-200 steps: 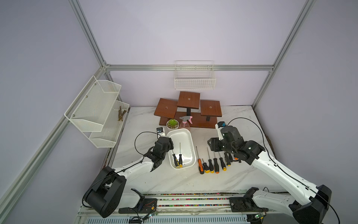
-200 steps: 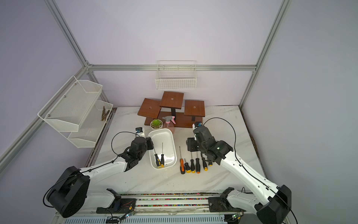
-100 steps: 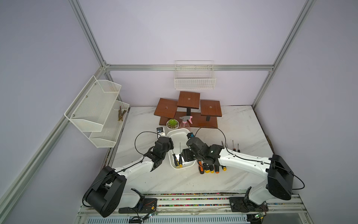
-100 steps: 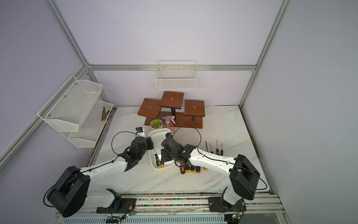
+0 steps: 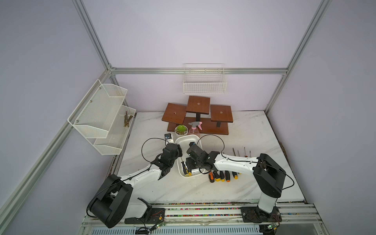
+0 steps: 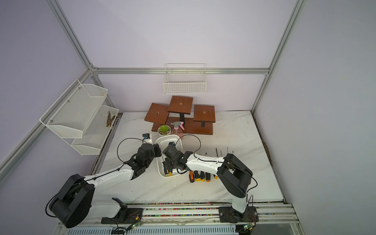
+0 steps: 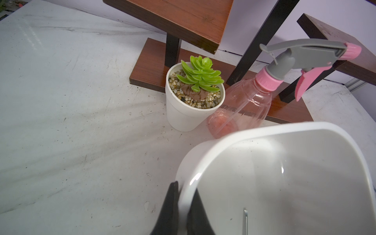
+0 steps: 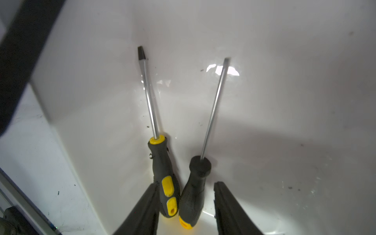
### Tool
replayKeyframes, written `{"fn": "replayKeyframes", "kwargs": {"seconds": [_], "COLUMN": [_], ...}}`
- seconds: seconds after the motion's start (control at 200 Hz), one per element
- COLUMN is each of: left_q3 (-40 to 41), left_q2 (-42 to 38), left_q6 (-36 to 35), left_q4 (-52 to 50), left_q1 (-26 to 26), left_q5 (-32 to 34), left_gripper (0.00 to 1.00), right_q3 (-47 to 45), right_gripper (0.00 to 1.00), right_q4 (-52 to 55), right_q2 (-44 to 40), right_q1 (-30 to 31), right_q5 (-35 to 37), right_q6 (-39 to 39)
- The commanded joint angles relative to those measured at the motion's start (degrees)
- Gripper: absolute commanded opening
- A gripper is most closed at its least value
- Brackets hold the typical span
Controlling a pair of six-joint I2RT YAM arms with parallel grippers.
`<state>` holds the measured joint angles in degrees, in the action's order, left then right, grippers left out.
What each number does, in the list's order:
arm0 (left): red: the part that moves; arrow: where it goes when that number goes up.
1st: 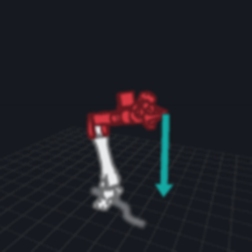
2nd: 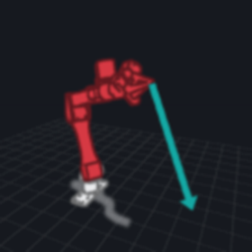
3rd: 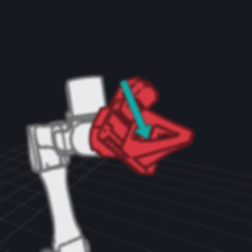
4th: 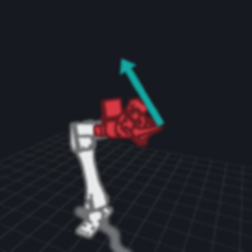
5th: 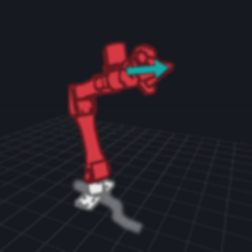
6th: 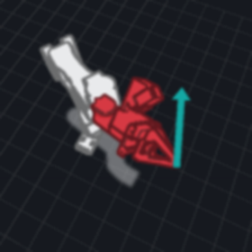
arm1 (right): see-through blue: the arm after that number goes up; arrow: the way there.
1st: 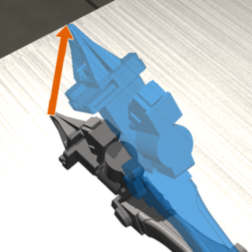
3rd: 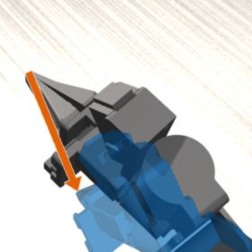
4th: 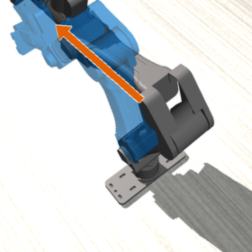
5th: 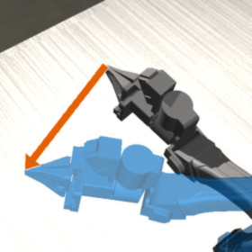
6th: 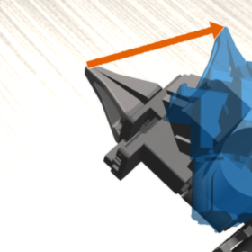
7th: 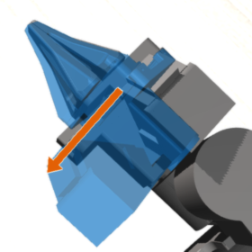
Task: Take out the screwdriver from the storage box
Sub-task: Pick up the screwdriver from the storage box.
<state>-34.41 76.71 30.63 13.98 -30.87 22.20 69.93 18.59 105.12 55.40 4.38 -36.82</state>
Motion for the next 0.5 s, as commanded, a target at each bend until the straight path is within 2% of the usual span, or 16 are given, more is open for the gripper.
{"fn": "replayKeyframes", "kwargs": {"seconds": [0.0, 0.495], "left_q3": [-0.57, -0.40], "left_q2": [-0.84, -1.09], "left_q6": [-1.45, -1.10], "left_q4": [0.54, 0.44], "left_q1": [-0.15, -0.15], "left_q5": [-0.03, 0.41], "left_gripper": [0.00, 0.00], "right_q3": [2.35, 7.98], "right_gripper": [0.48, 0.46], "right_q4": [-0.42, 6.49], "right_q2": [1.66, 8.19], "right_q1": [0.24, 0.24], "right_q5": [0.70, 4.43], "right_q6": [0.46, 0.94]}}
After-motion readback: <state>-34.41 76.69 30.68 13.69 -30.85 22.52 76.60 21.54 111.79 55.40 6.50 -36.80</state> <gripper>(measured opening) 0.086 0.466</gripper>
